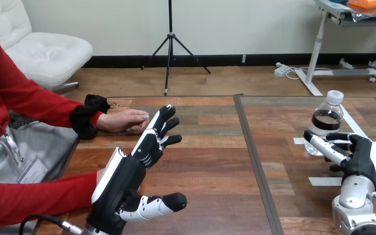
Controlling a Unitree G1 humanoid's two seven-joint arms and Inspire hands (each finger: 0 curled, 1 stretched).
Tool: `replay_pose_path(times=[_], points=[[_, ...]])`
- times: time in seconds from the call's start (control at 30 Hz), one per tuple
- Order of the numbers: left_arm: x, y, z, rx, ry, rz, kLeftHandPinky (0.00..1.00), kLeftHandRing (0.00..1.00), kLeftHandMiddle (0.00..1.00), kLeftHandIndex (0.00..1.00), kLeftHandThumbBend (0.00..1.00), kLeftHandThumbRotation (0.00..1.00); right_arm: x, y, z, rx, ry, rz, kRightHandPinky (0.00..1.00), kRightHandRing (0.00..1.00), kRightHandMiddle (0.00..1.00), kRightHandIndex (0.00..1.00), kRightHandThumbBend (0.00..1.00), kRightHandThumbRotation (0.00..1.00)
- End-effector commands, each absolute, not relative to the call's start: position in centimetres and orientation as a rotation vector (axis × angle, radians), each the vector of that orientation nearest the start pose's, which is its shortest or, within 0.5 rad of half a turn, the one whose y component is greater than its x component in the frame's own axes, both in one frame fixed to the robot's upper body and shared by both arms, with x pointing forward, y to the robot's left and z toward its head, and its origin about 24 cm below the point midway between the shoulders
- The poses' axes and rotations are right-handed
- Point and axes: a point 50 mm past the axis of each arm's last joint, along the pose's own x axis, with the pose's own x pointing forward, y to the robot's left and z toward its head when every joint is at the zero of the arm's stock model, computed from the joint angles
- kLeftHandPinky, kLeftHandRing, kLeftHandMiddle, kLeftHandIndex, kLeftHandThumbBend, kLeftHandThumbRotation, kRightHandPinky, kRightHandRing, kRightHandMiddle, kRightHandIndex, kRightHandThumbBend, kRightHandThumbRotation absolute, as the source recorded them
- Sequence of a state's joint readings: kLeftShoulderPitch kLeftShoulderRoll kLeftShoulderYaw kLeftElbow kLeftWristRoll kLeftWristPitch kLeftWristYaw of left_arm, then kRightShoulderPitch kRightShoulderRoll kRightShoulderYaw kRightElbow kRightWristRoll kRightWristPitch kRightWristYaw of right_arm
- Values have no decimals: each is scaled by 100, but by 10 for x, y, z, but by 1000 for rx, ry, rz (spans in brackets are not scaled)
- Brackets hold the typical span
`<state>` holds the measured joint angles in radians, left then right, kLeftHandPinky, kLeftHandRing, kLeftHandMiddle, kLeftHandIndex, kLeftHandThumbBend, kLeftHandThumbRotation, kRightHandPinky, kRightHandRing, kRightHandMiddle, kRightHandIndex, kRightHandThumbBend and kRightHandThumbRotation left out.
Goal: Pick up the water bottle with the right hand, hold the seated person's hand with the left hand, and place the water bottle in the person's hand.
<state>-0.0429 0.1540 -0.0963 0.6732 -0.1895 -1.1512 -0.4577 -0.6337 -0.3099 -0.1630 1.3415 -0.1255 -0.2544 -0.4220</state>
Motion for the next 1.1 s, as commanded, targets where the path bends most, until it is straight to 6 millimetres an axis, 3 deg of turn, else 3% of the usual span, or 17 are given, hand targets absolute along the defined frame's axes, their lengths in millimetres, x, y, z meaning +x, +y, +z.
replay_pose_path(times=[0.0,0.57,1.07], points=[[228,156,23,124,-566,-427,86,96,100,99,100,62,336,-254,14,-368,283,-535,39,50,58,58,99,39],[231,156,23,126,-561,-430,86,96,100,99,100,62,337,-256,15,-366,298,-541,41,55,60,57,100,43],[235,155,22,112,-558,-442,87,97,100,99,100,60,337,-257,16,-376,289,-561,30,44,54,54,100,43]])
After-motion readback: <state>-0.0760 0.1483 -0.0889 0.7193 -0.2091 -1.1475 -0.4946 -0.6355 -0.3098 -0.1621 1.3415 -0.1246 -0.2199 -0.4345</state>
